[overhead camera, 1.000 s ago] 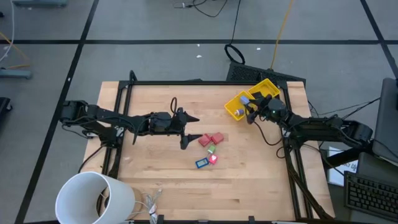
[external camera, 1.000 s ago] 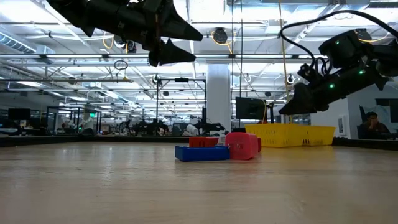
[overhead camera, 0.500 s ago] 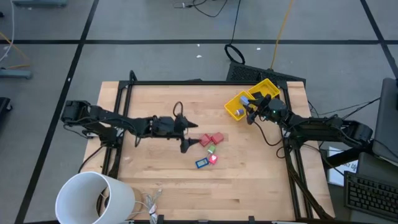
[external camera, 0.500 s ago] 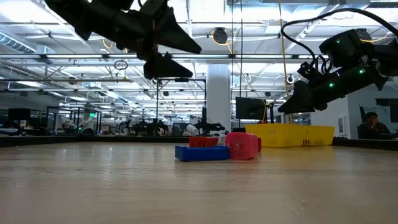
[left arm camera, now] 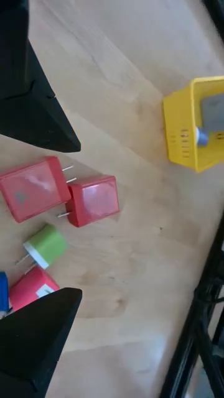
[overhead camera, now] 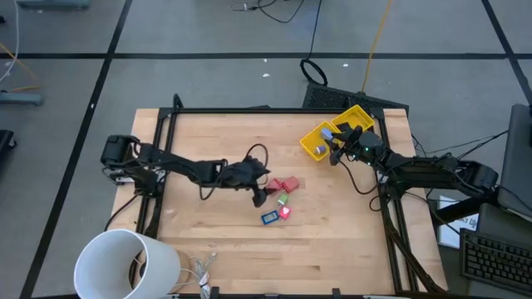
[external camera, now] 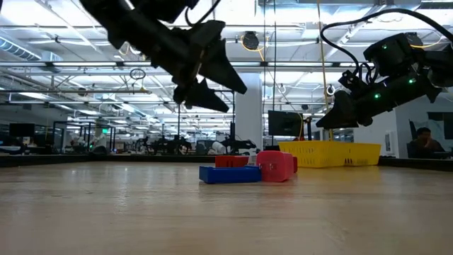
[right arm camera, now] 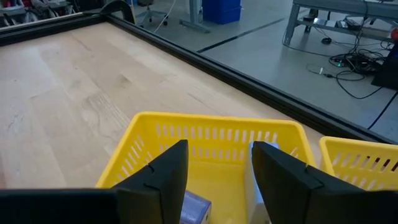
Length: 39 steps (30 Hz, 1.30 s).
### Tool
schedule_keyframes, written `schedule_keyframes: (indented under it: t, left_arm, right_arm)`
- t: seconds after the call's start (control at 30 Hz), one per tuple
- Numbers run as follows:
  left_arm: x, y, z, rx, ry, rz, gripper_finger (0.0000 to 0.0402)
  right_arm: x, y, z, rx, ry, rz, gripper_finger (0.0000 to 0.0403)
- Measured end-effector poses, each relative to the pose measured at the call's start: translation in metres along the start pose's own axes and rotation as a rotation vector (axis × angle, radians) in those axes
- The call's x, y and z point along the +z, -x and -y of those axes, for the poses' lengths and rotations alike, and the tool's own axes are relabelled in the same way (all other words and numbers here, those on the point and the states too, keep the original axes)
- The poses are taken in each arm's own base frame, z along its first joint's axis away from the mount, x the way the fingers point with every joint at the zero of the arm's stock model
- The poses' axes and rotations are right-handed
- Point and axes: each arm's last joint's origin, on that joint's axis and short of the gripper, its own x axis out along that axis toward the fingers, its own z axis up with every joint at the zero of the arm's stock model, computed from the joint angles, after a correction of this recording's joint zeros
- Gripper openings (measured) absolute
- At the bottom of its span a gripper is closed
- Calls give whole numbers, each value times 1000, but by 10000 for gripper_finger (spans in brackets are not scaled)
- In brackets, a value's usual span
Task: Pick & Place Office items
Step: Put the blue digital clock into the right yellow bin
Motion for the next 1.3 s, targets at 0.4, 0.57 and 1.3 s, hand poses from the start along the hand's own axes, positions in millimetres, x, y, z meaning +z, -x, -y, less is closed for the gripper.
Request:
schedule_keyframes:
  t: [0.4, 0.57, 1.3]
  left_arm:
    - [-15, 7, 15, 61, -22, -199, 374]
    - [-28, 14, 42, 0, -43, -213, 374]
    - [-108, -34, 75, 47, -116, -268, 369]
  right_arm:
    - [0, 0, 0, 0, 0, 0, 166]
    - [0, 0, 0, 0, 0, 0, 165]
    - [1, 0, 0, 1, -27, 16, 160]
